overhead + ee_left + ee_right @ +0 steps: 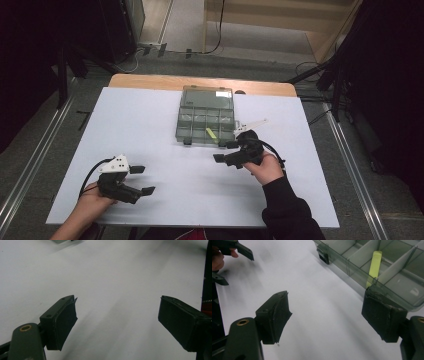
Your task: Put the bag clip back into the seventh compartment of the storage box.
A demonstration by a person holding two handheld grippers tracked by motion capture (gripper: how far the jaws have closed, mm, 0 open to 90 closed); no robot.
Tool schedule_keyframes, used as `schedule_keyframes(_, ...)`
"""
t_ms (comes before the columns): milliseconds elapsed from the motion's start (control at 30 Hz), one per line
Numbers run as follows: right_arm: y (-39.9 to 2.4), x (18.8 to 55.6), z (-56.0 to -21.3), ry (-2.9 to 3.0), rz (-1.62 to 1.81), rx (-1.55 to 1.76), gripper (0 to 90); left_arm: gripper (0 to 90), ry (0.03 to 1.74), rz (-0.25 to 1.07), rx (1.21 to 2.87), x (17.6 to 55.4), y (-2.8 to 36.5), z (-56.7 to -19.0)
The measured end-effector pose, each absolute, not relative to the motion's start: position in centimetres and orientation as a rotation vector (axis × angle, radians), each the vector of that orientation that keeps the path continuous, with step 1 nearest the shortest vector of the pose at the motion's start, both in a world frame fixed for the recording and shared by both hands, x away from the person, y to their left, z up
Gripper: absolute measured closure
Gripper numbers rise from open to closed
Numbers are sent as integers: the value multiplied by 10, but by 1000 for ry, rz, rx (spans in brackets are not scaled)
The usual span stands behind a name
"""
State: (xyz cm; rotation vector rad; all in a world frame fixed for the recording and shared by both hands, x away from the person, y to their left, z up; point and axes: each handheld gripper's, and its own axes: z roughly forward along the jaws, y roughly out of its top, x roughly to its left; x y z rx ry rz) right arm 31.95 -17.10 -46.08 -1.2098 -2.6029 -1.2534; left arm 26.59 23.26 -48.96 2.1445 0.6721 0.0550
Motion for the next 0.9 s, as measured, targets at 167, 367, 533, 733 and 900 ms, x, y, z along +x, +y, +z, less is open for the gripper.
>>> schedule_keyframes(167, -174, 313, -463, -2618, -1218, -1214, 203, 148, 671, 57, 2147, 266, 233, -489)
schedule_keyframes(367, -176, 308, -463, -2626, -1158, -1170, 199, 148, 675, 56, 2143, 266, 233, -489)
schedule_keyframes(533, -180, 300, -463, -2618, -1173, -1177, 206, 148, 675, 58, 2140, 266, 233, -490)
schedule_keyframes(733, -189, 290, -469, -2614, -1180, -1199, 206, 148, 675, 58, 2140, 266, 232, -490)
schedule_keyframes(900, -199, 283, -474, -2579, -1214, -1228, 205, 148, 674, 59, 2143, 266, 232, -489)
